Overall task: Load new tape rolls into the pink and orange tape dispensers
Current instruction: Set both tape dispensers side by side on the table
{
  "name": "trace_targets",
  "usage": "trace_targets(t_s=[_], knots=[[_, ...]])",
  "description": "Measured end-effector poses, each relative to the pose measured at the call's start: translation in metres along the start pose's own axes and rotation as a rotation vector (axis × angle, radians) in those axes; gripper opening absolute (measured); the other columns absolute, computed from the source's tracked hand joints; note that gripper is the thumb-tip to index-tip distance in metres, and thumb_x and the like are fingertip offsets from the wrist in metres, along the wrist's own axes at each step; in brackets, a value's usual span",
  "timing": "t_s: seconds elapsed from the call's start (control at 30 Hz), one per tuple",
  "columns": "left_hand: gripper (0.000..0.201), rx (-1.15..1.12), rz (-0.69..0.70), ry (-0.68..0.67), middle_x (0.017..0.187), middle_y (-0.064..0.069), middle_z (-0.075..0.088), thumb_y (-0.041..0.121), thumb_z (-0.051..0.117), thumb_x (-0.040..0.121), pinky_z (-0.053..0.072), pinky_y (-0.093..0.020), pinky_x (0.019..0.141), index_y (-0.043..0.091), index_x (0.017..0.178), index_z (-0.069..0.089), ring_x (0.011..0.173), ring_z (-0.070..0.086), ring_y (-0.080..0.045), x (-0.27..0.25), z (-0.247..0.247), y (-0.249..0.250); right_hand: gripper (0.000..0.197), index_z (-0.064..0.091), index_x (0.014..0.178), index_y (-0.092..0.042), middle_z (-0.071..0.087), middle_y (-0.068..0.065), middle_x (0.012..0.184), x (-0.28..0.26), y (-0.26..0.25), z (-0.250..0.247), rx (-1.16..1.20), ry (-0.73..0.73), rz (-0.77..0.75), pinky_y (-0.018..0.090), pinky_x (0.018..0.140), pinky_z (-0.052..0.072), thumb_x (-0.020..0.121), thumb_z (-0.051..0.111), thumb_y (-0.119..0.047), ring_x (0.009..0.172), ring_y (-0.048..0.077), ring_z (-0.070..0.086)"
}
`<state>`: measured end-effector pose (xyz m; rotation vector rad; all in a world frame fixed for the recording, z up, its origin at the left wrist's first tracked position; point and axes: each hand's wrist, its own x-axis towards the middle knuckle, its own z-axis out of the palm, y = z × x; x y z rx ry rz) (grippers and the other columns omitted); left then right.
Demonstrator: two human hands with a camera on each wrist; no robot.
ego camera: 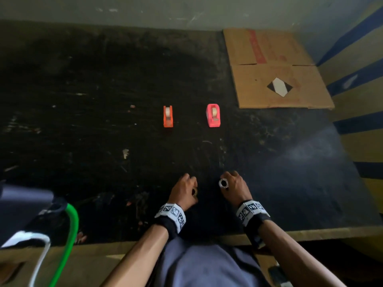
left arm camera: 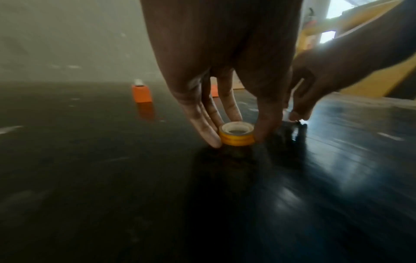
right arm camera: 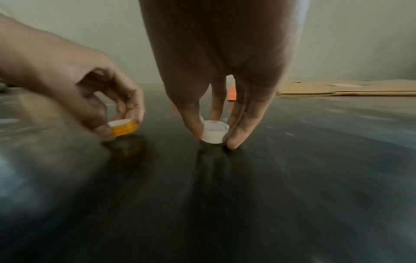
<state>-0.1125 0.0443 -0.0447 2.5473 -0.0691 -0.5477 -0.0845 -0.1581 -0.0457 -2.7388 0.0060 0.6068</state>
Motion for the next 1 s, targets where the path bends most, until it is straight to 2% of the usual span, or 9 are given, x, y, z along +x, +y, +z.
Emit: trace_targets(t_s=[0.07, 0.2, 0.33, 0.47, 0.57, 0.63, 0.8, 1.0], knots=[[0.036, -0.045, -0.074, 0.066, 0.108, -0.002, 0.054, 0.017, 0.08, 0.067, 0.045, -0.026, 0.082, 0.018, 0.099, 0.063, 0.098, 0.06, -0.021, 0.006, -0.021, -0.02, 0.023, 0.064, 0.107, -0.018, 0.059, 0.007, 0.109, 0.013, -0.027, -0.002, -0.012, -0.023, -0.065, 0.034, 0.07, 0.052, 0.085, 0.067, -0.021, 0.091, 0.032, 0.066], [0.041, -0.123, -0.207, 0.227, 0.105, -0.004, 0.058, 0.015, 0.085, 0.062, 0.051, -0.032, 0.086, 0.018, 0.098, 0.067, 0.096, 0.063, -0.023, 0.027, -0.08, -0.063, 0.034, 0.064, 0.116, -0.017, 0.058, 0.01, 0.114, 0.054, -0.097, -0.025, -0.062, -0.018, -0.225, 0.036, 0.072, 0.055, 0.082, 0.068, -0.014, 0.093, 0.034, 0.067], [0.044, -0.134, -0.276, 0.367, 0.113, -0.004, 0.058, 0.014, 0.085, 0.066, 0.051, -0.03, 0.086, 0.019, 0.106, 0.068, 0.099, 0.063, -0.021, 0.058, -0.144, -0.098, 0.039, 0.06, 0.126, -0.02, 0.056, 0.007, 0.125, 0.105, -0.172, -0.054, -0.132, -0.008, -0.393, 0.03, 0.074, 0.052, 0.088, 0.068, -0.021, 0.103, 0.028, 0.066], [0.045, -0.123, -0.336, 0.418, 0.121, 0.0, 0.055, 0.018, 0.083, 0.07, 0.054, -0.036, 0.089, 0.024, 0.111, 0.066, 0.105, 0.062, -0.02, 0.093, -0.188, -0.126, 0.043, 0.058, 0.129, -0.019, 0.055, 0.01, 0.132, 0.149, -0.237, -0.063, -0.17, -0.034, -0.48, 0.037, 0.084, 0.058, 0.089, 0.07, -0.019, 0.107, 0.03, 0.067], [0.042, -0.125, -0.349, 0.412, 0.12, 0.0, 0.056, 0.018, 0.081, 0.071, 0.055, -0.036, 0.086, 0.025, 0.11, 0.066, 0.104, 0.063, -0.02, 0.118, -0.196, -0.146, 0.041, 0.058, 0.128, -0.018, 0.056, 0.01, 0.129, 0.174, -0.268, -0.051, -0.209, -0.067, -0.506, 0.044, 0.089, 0.057, 0.089, 0.07, -0.019, 0.112, 0.032, 0.063], [0.039, -0.096, -0.354, 0.379, 0.119, 0.0, 0.056, 0.02, 0.08, 0.073, 0.055, -0.036, 0.086, 0.025, 0.109, 0.065, 0.105, 0.062, -0.021, 0.13, -0.19, -0.158, 0.041, 0.059, 0.129, -0.019, 0.057, 0.009, 0.13, 0.185, -0.278, -0.037, -0.255, -0.087, -0.516, 0.043, 0.092, 0.054, 0.089, 0.069, -0.02, 0.114, 0.029, 0.061], [0.048, -0.096, -0.334, 0.282, 0.13, -0.003, 0.051, 0.021, 0.076, 0.075, 0.053, -0.037, 0.093, 0.021, 0.121, 0.06, 0.12, 0.054, -0.023, 0.142, -0.16, -0.181, 0.043, 0.057, 0.132, -0.016, 0.051, 0.011, 0.135, 0.198, -0.281, -0.001, -0.223, -0.148, -0.432, 0.036, 0.081, 0.059, 0.09, 0.068, -0.016, 0.107, 0.028, 0.065], [0.058, -0.169, -0.314, 0.362, 0.134, -0.005, 0.047, 0.021, 0.075, 0.075, 0.054, -0.041, 0.092, 0.025, 0.128, 0.053, 0.123, 0.05, -0.023, 0.132, -0.153, -0.18, 0.06, 0.047, 0.141, -0.015, 0.047, 0.011, 0.14, 0.194, -0.268, 0.002, -0.142, -0.134, -0.421, 0.035, 0.083, 0.057, 0.087, 0.072, -0.016, 0.11, 0.029, 0.064]])
